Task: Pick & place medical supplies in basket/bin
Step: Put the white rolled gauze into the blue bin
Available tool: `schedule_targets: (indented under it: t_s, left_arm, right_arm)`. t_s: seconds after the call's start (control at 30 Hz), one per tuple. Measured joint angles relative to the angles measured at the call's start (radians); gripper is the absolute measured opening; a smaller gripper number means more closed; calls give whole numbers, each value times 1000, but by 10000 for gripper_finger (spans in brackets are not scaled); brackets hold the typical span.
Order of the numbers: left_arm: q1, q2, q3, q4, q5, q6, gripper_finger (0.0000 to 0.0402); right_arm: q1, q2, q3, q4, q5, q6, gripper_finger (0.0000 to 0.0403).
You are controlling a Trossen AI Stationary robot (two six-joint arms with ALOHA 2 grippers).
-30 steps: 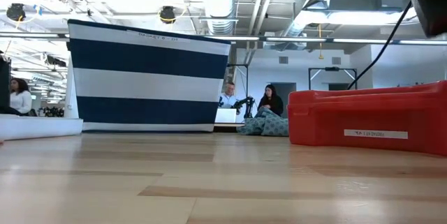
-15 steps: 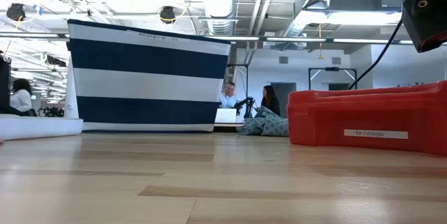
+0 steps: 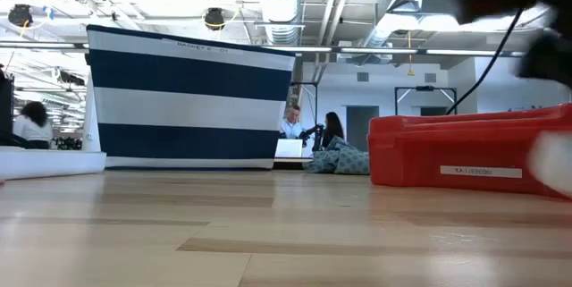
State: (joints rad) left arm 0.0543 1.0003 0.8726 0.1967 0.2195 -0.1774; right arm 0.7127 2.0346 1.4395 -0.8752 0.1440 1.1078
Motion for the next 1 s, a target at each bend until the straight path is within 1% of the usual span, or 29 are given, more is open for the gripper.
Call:
schedule_targets:
  t_s: [0.17, 0.3, 0.43, 0.53, 0.63, 0.7, 0.73, 0.8, 0.87, 0.9, 0.93, 1.0]
  left_arm:
    - [-64, 0, 0, 7, -62, -58, 87]
    - [-102, 0, 0, 17, -78, -151, 87]
    - [-138, -19, 1, 49, -46, -157, 87]
    - [-149, -56, 25, 29, -43, -150, 87]
    - [-162, -102, 47, 24, -48, -96, 87]
    - [-172, -141, 50, 23, -48, -50, 87]
    - [-175, -159, 53, 23, -47, -29, 87]
    - [-181, -199, 53, -6, -54, 3, 87]
    - [-185, -230, 53, -48, -74, 24, 87]
    - [-186, -245, 53, -78, -80, 40, 87]
    - [-186, -258, 53, -113, -89, 62, 87]
    - [-186, -274, 53, -163, -114, 103, 87]
  right_arm:
    - [-76, 0, 125, -28, 130, -269, 51]
    - [-159, 0, 244, -92, 287, -481, 44]
    - [-249, 0, 399, -160, 486, -646, 38]
    - [-314, 0, 516, -170, 662, -819, 45]
    - [-390, -1, 643, -132, 848, -1019, 51]
    - [-455, -3, 713, -57, 927, -1145, 51]
    - [-492, -3, 740, -8, 935, -1210, 51]
    - [-566, -3, 772, 113, 905, -1331, 52]
    - [-642, -3, 777, 258, 824, -1436, 52]
    - [-680, -3, 777, 325, 757, -1468, 52]
    - [-721, -2, 777, 375, 667, -1477, 52]
    - [-799, 7, 778, 445, 444, -1443, 53]
